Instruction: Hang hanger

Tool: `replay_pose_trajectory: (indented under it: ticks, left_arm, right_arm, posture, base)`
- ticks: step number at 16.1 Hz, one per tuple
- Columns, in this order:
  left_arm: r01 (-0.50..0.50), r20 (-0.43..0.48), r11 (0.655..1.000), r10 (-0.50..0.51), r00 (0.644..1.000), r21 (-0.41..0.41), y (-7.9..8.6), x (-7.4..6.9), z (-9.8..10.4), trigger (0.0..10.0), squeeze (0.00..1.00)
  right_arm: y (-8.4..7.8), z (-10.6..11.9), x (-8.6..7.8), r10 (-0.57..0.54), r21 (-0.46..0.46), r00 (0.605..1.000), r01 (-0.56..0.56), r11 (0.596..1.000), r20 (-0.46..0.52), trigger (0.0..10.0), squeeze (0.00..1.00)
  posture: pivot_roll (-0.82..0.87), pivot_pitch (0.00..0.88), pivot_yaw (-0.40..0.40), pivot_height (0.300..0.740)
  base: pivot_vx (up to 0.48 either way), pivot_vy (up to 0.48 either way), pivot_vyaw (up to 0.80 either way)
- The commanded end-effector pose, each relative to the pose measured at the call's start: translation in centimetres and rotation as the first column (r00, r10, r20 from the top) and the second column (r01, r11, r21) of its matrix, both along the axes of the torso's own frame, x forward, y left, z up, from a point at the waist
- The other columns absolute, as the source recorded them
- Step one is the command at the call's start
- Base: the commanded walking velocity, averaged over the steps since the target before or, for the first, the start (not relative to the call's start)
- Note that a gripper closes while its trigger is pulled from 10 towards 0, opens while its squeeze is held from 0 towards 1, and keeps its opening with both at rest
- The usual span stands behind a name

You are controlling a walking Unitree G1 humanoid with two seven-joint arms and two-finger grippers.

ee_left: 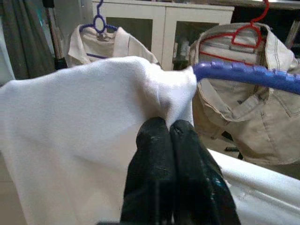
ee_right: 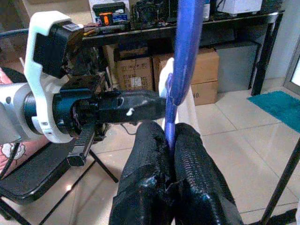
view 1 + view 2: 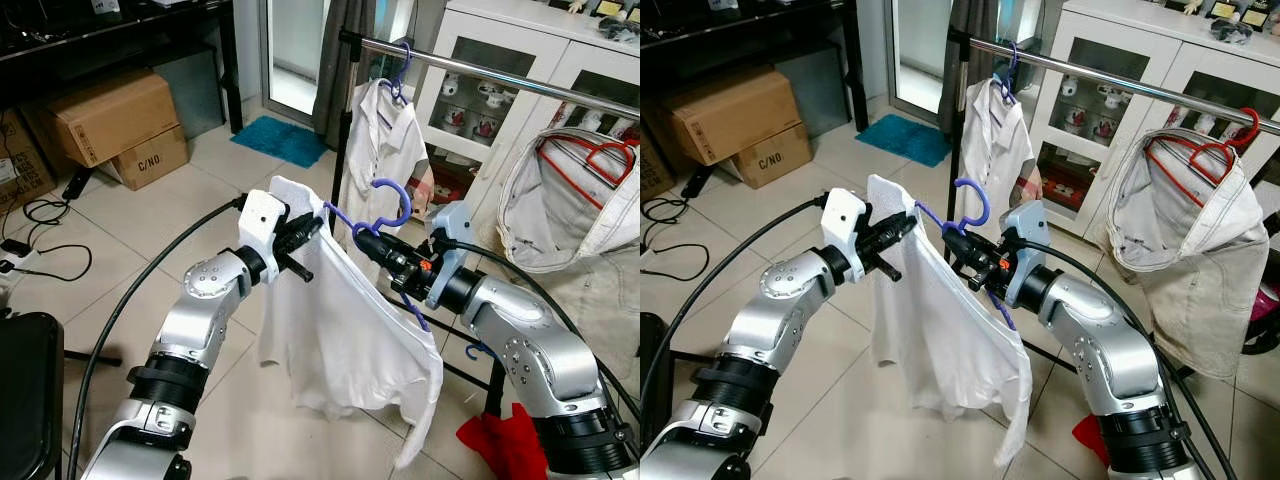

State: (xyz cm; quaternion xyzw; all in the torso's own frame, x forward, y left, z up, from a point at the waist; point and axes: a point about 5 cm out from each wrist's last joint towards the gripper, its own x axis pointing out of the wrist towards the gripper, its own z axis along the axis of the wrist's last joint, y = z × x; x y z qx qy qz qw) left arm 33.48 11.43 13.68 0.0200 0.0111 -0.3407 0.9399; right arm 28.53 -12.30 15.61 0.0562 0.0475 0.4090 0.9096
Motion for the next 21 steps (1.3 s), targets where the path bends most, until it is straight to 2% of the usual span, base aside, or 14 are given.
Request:
replay_pose_trajectory:
  ticks: [1, 3, 8, 11, 13, 18, 21]
  left_arm:
    - [-0.014, 0.03, 1.0, 0.015, 0.999, -0.027, -0.2, 0.5, 0.9, 0.0, 0.0]
    - [-0.055, 0.018, 0.997, 0.056, 0.998, -0.051, 0.0, 0.6, 0.7, 0.0, 0.0]
    - [-0.126, -0.016, 0.99, 0.125, 0.992, -0.063, 0.3, 0.6, 0.2, 0.0, 0.0]
    - [-0.173, -0.018, 0.983, 0.172, 0.985, -0.067, 0.3, 0.7, 0.1, 0.0, 0.0]
    - [-0.196, -0.026, 0.979, 0.195, 0.981, -0.062, 0.4, 0.7, -0.1, 0.0, 0.0]
    - [-0.203, -0.026, 0.978, 0.202, 0.979, -0.04, 0.3, 0.8, -0.3, 0.0, 0.0]
    - [-0.197, -0.018, 0.98, 0.196, 0.98, -0.033, 0.1, 0.9, -0.1, 0.0, 0.0]
  right_arm:
    - [-0.2, 0.3, 0.4, -0.024, -0.007, 1.0, 0.024, 1.0, -0.001, 10.0, 0.0]
    - [-0.6, -0.3, 0.9, -0.087, -0.03, 0.996, 0.086, 0.996, -0.034, 10.0, 0.0]
    - [-0.7, -1.0, 1.1, -0.128, -0.068, 0.989, 0.122, 0.99, -0.081, 10.0, 0.0]
    - [-1.1, -2.2, 1.7, -0.222, -0.138, 0.963, 0.202, 0.97, -0.153, 10.0, 0.0]
    - [-1.3, -2.5, 1.8, -0.268, -0.152, 0.946, 0.243, 0.958, -0.181, 10.0, 0.0]
    - [-0.6, -2.1, 1.9, -0.319, -0.176, 0.921, 0.284, 0.943, -0.224, 10.0, 0.0]
    - [-1.0, -2.8, 2.3, -0.4, -0.238, 0.888, 0.348, 0.907, -0.227, 10.0, 0.0]
  posture:
    - [-0.13, 0.0, -0.065, 0.74]
    - [-0.13, 0.0, -0.074, 0.74]
    - [-0.13, 0.0, -0.088, 0.74]
    - [-0.13, 0.0, -0.095, 0.74]
    - [-0.13, 0.0, -0.101, 0.74]
    - [-0.14, 0.0, -0.096, 0.74]
    - [-0.14, 0.0, -0.094, 0.74]
  base:
    - [0.0, 0.0, 0.0]
    - [0.0, 0.0, 0.0]
    - [0.0, 0.0, 0.0]
    - [0.0, 0.0, 0.0]
    - [0.0, 0.0, 0.0]
    - [0.0, 0.0, 0.0]
    - [0.0, 0.0, 0.0]
